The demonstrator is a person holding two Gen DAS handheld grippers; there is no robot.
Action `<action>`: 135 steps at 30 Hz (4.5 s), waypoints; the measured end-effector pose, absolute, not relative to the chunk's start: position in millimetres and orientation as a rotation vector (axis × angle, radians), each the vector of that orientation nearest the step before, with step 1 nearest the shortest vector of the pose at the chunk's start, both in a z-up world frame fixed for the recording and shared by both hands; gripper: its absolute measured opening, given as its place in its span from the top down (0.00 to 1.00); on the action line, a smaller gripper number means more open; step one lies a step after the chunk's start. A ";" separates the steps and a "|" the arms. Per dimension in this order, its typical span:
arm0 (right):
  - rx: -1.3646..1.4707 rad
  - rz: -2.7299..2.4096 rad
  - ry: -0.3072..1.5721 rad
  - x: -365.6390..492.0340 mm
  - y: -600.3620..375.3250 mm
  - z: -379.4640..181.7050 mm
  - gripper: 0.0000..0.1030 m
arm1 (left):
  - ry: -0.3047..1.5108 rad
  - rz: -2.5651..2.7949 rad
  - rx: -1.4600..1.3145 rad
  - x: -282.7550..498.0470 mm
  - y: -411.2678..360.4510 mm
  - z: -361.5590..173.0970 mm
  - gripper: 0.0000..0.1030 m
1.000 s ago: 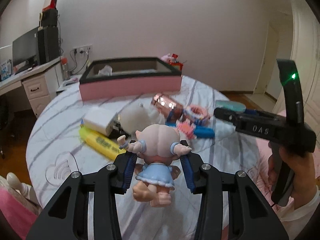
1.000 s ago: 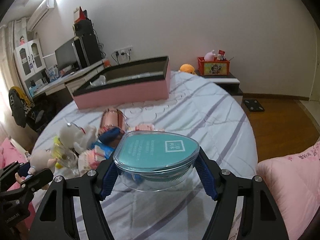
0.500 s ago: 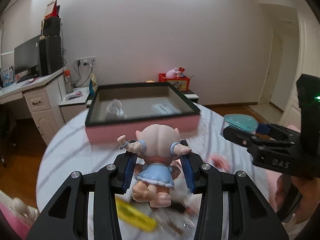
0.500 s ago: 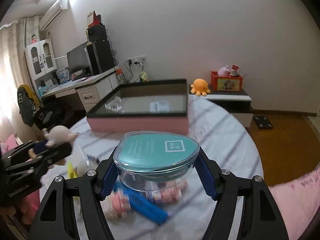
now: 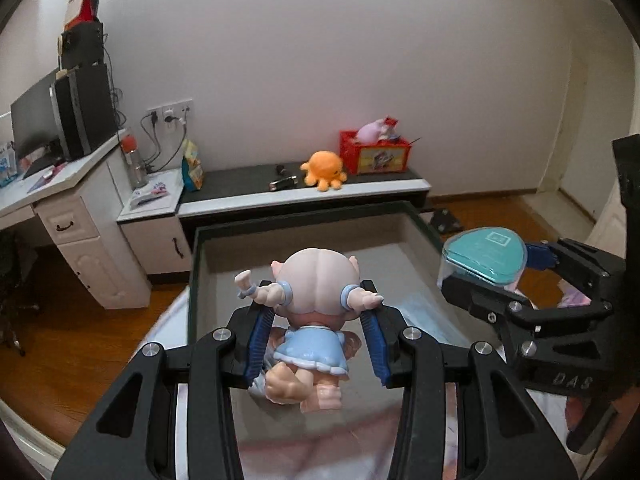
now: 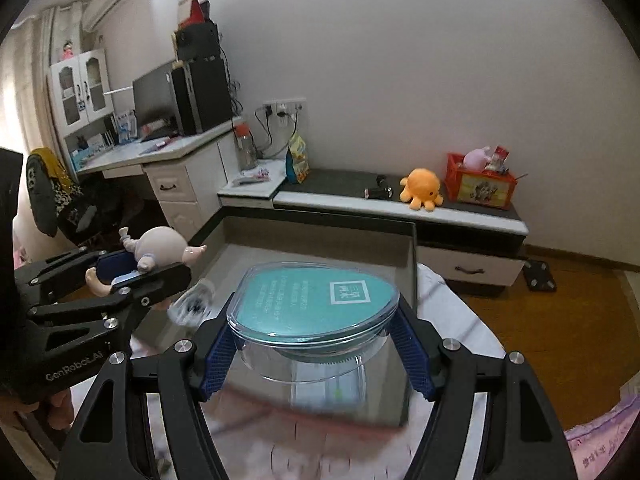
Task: Organize rigid objects
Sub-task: 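Carry doll and teal case into the pink box and release both, then grasp the clear plastic piece with the left tool while the right tool grasps the pink block donut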
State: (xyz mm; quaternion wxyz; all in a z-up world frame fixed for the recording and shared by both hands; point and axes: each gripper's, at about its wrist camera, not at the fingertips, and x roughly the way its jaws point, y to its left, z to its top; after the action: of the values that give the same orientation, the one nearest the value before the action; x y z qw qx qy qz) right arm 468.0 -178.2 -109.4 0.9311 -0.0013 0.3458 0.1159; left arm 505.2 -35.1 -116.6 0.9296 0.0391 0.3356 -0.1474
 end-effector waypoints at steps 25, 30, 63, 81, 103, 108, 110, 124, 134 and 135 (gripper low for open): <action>0.099 0.219 0.824 510.3 -187.6 -124.3 0.20 | 0.729 -0.147 0.075 527.7 -8.1 -126.9 0.00; 0.061 0.217 0.656 436.3 -184.7 -74.7 0.09 | 0.554 -0.110 0.046 448.0 5.2 -84.9 0.00; 0.003 -0.081 0.206 96.4 -173.1 -41.3 0.00 | 0.240 -0.069 0.061 117.7 -7.5 -66.3 0.00; 0.025 -0.058 0.305 113.5 -181.3 -73.4 0.00 | 0.345 -0.062 0.075 136.0 -3.2 -100.1 0.00; 0.086 -0.078 0.643 179.8 -226.7 -178.0 0.00 | 0.706 -0.172 -0.003 209.2 -50.3 -224.0 0.07; 0.097 -0.072 0.668 184.5 -233.1 -186.2 0.00 | 0.765 -0.164 0.033 225.3 -59.3 -234.7 0.29; 0.100 -0.068 0.677 186.9 -234.9 -188.5 0.00 | 0.791 -0.155 0.049 231.3 -59.9 -241.6 0.28; 0.041 -0.004 0.733 240.1 -217.8 -200.2 0.00 | 0.730 -0.269 0.024 219.9 -43.2 -220.2 0.51; 0.023 0.090 0.857 292.6 -212.3 -213.8 0.01 | 0.689 -0.281 0.009 228.8 -29.4 -196.5 0.51; 0.024 0.096 0.869 295.7 -212.6 -215.6 0.11 | 0.691 -0.282 0.003 230.9 -28.8 -196.0 0.51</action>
State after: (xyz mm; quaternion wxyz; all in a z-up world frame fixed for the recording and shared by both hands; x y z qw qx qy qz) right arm 295.7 -212.6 -215.6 0.9059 0.0114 0.4208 0.0467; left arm 230.9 -28.8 -196.0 0.9312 0.0015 0.3374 -0.1379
